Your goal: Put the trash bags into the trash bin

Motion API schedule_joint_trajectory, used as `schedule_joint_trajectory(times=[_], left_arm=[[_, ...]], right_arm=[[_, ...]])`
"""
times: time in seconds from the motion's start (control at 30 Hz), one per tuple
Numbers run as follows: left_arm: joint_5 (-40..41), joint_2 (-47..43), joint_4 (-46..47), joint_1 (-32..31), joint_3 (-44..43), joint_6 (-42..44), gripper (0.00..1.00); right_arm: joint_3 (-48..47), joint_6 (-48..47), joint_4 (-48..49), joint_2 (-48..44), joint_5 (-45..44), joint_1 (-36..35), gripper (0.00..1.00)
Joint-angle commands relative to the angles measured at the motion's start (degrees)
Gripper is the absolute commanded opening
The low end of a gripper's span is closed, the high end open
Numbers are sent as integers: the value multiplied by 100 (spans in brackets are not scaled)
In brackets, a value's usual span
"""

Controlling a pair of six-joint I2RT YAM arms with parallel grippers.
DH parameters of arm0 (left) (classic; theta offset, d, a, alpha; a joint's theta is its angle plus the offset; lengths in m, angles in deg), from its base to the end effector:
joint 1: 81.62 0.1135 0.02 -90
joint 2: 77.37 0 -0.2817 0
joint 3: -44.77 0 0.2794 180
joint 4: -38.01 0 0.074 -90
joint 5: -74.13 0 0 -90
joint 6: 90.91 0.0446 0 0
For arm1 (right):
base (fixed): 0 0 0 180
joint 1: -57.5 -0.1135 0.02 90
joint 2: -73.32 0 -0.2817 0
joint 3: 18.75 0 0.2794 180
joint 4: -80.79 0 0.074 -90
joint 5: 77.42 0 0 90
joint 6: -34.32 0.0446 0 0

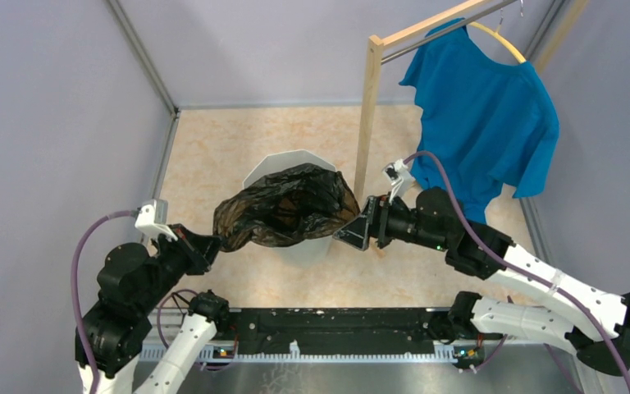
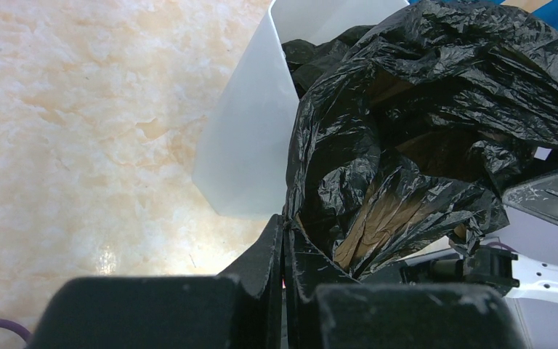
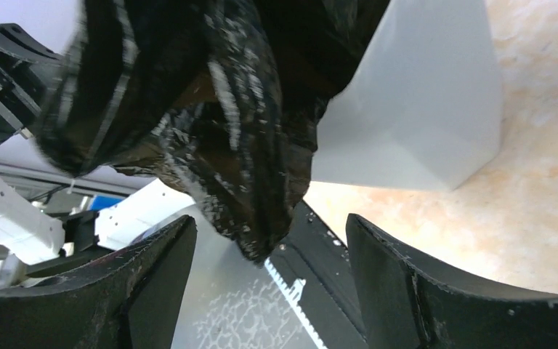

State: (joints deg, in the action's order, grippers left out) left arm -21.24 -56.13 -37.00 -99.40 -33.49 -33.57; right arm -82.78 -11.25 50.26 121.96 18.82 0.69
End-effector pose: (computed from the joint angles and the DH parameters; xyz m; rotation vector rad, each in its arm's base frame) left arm 0.0198 -0.0107 0.4134 -0.1858 1.9337 -0.6835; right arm 0.1150 0.1846 0.3682 -0.3064 2.0311 1.2851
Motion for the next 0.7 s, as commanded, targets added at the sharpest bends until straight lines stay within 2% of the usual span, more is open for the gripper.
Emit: schedule_joint_trajectory(times=[0.0, 0.17, 0.27, 0.33, 0.53, 0.67], left_arm=[[-146, -40, 352, -14, 76, -86, 5], [-82, -38, 387, -7, 99, -86, 5], [-50, -41, 406, -13, 147, -81, 5], [-11, -28, 421, -13, 166, -74, 6], [272, 73, 317, -12, 246, 9, 15], [486, 72, 361, -10, 590, -174, 14]], right_arm=[[-44, 368, 1187, -118, -36, 24, 70], [-48, 192, 983, -147, -281, 22, 46], [-44, 34, 1034, -232, -244, 23, 22], [-227, -245, 723, -220, -175, 22, 1], [-976, -1473, -1564, 99, 197, 22, 0], [-861, -1671, -2059, 196, 20, 22, 0]])
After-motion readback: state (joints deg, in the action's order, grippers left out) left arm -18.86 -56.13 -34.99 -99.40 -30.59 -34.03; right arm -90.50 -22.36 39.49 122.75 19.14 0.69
